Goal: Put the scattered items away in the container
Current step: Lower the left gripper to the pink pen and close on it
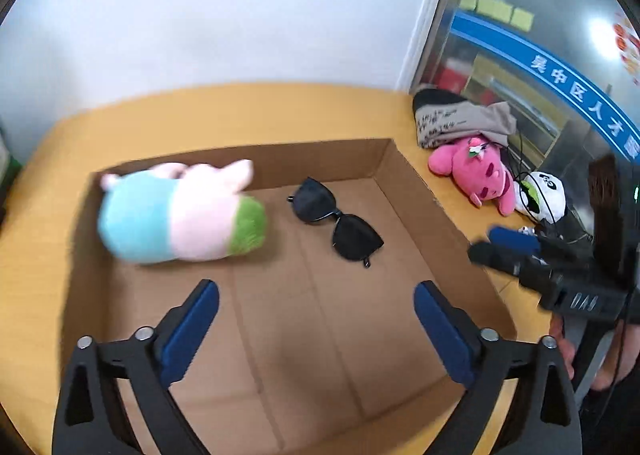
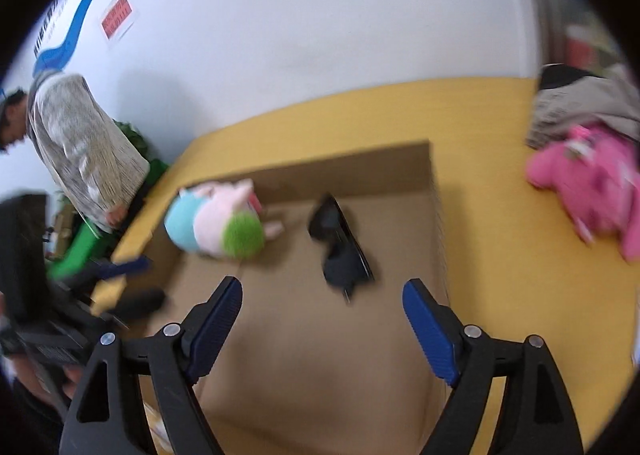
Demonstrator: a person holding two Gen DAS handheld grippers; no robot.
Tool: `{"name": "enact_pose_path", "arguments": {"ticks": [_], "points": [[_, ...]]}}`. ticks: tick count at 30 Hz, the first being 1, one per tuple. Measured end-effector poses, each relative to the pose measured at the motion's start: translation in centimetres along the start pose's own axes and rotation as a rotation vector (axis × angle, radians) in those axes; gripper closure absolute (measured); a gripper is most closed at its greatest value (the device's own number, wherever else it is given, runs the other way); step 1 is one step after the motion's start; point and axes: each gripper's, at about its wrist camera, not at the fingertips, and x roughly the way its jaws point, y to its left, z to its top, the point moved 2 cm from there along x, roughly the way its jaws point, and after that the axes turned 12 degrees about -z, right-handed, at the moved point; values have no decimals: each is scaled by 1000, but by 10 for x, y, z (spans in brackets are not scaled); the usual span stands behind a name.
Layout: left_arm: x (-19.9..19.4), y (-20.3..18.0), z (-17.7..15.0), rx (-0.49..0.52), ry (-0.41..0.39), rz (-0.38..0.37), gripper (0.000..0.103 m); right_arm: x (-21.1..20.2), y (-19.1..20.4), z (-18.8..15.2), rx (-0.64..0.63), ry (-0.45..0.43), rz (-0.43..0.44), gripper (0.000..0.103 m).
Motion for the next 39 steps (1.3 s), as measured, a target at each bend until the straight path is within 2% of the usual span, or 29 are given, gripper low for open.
{"name": "enact_pose_path", "arguments": {"ticks": [5,11,19,29,36,39], "points": [[-36,-4,-49,44,-81,114,1,-28,26,-62,-46,-38,-135,20],[-75,-13,-94,-2,-130,146,1,-49,44,-89,-65,-57,-168,20],[-84,-23,-120,-8,-89,114,1,-74,65,-110,-126,-58,-138,20],[-74,-42,-146,18,-25,69,1,-68,62,-132,-116,-3,-135,20],[-54,-48,-181,-31,103,-41,1,-49,66,-150,-104,77,-90,20],[-45,-47,-195,-61,152,-49,2,-36,67,-157,-60,147,-12,20]]}}
